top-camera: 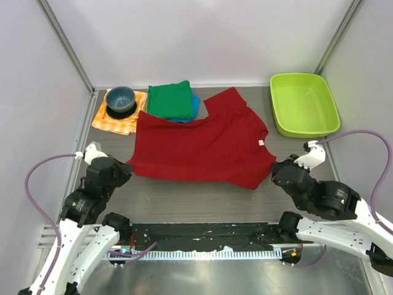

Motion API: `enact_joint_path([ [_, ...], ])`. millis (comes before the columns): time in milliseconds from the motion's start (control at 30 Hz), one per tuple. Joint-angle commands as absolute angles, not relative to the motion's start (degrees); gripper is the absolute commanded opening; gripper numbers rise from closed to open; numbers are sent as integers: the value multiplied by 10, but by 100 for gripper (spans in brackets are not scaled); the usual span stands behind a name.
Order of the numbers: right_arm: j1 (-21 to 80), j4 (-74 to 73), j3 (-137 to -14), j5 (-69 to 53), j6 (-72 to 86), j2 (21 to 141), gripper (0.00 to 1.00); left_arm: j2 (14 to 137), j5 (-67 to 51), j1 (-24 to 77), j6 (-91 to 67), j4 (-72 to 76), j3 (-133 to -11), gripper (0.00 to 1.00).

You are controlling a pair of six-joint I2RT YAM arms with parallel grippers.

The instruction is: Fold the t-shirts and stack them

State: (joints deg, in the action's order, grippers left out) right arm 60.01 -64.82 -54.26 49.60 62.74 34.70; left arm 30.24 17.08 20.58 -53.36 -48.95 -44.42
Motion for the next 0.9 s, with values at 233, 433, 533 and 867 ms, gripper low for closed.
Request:
enact_joint_path([
  [233,603,-571,-613,581,485,393,1,308,214,206,-520,-503,-491,0],
  [433,602,-453,-604,609,410,442,1,389,208,206,-514,-426,-495,0],
  [533,595,-421,-588,605,397,462,1,411,208,205,-517,-396,-490,0],
  [867,406,-283,-481,412,333,488,1,471,234,195,-534,-331,-448,0],
])
